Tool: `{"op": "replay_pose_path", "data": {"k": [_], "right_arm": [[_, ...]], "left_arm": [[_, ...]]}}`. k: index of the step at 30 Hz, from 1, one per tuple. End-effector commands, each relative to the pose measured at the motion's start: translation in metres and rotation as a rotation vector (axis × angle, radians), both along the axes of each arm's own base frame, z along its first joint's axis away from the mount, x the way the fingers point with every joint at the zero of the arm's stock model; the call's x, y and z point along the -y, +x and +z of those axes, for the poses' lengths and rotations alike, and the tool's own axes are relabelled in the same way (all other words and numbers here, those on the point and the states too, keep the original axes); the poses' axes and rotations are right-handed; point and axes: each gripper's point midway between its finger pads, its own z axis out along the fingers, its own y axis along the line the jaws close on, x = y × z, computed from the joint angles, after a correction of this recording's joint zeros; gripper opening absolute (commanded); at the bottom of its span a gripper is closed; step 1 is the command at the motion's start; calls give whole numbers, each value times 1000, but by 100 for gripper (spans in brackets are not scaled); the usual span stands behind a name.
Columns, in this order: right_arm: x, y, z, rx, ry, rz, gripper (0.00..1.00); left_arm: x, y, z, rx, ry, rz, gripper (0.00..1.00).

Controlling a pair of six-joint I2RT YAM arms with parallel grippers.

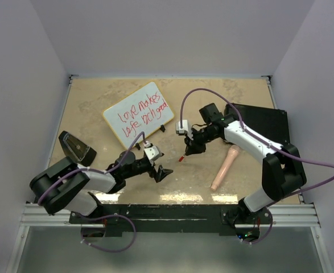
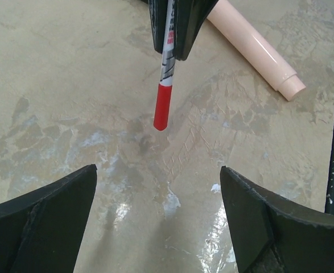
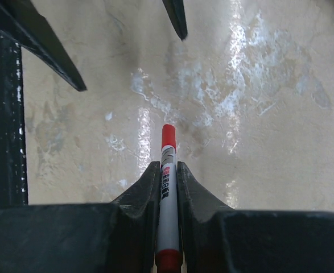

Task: Write a sentence on the whiteboard
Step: Place the whiteboard marker at the center of the board.

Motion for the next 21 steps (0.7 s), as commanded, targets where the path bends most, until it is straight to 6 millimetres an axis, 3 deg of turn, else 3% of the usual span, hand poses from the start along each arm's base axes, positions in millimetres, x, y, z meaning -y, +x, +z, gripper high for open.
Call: {"op": "replay_pose_path", "data": {"k": [1,8,19,21], "right_arm": [[-11,-17,19,-5,96,90,0],[-14,-28,25,-37,133,142,0],[-18,-36,26,-78,154,166,0],[-19,-36,26,-82,155,166,0]], "left_arm": [[28,9,36,162,-91,-78,93],[44,22,31,192,-67,-59,87],[66,20,11,161,-9,-135,61],[68,20,8,157,2,-143,49]]}}
